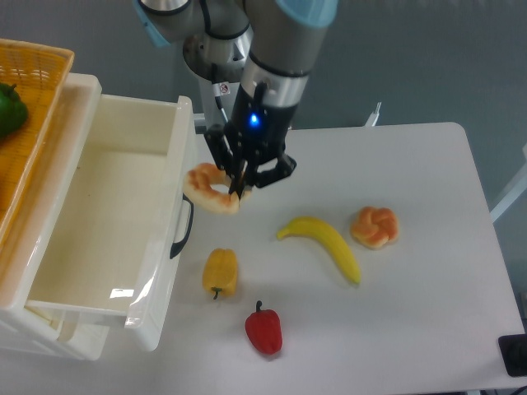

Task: Place the donuts in the upper white drawer
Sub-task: 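Lift the held donut and carry it over the open white drawer, then lower the donut into the drawer and open the gripper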

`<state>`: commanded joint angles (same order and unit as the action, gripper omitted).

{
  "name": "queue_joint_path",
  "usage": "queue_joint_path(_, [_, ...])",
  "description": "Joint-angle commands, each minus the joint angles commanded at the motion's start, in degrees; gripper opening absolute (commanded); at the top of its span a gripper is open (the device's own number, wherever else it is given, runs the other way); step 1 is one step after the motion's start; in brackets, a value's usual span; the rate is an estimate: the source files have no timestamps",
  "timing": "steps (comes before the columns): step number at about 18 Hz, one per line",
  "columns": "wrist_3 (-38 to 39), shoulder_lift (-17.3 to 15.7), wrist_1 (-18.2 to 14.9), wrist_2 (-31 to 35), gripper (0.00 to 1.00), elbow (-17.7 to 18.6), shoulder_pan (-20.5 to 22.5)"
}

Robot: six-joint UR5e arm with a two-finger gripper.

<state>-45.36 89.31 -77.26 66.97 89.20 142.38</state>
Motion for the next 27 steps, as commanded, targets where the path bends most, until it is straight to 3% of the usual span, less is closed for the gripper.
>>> queue_joint_path(3, [1.40, -1.77, -0.44, 0.00, 0.00, 1.32, -1.84])
queue_joint_path(10, [5.28, -1.51, -1.14, 0.00, 0.00, 1.68, -6.15])
queue_joint_path(27, [7.74, 2.80, -1.58, 0.35, 0.00, 1.15, -10.37])
